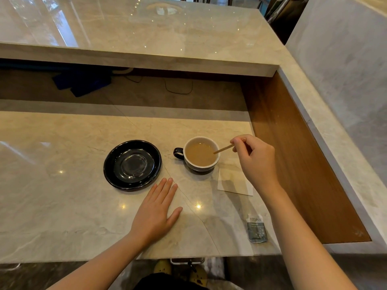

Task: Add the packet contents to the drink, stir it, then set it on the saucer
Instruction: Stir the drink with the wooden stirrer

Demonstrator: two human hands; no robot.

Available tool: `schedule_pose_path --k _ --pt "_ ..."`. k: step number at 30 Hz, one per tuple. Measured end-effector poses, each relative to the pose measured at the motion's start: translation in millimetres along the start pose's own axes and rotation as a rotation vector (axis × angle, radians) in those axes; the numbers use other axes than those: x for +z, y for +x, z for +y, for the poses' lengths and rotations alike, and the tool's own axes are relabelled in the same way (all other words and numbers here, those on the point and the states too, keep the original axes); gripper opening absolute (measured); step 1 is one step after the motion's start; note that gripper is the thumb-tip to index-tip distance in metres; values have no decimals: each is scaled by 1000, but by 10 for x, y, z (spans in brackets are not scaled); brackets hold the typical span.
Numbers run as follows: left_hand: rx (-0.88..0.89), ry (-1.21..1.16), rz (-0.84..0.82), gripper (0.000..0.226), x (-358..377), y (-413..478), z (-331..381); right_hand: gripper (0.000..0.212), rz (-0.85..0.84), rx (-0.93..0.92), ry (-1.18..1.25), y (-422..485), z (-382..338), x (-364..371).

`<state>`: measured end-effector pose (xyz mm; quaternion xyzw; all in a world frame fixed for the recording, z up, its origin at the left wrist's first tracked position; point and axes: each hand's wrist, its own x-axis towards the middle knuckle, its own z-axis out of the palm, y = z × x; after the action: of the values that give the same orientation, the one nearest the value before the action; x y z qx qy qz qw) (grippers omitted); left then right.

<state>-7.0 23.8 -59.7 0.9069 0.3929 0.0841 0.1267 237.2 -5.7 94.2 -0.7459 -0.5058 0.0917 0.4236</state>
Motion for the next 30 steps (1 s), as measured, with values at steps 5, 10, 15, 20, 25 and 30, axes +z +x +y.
schedule_pose_path --k 5,10,15,20,25,30 --pt "-4 -8 0 67 9 5 -5 14 -23 40 -22 -81 79 -60" --pt "-7 -2 -3 67 5 5 -4 11 -80 68 -104 -284 138 -159" --pt "-3 5 -13 68 18 8 -11 14 -166 38 -248 -413 167 -221" --pt "-9 9 -22 68 18 7 -6 20 -224 74 -388 -461 246 -218" --pt "-11 8 -20 69 17 4 -9 20 -323 103 -444 -531 342 -199" --pt "-8 18 -34 68 3 6 -2 17 -322 243 -331 -667 405 -262"
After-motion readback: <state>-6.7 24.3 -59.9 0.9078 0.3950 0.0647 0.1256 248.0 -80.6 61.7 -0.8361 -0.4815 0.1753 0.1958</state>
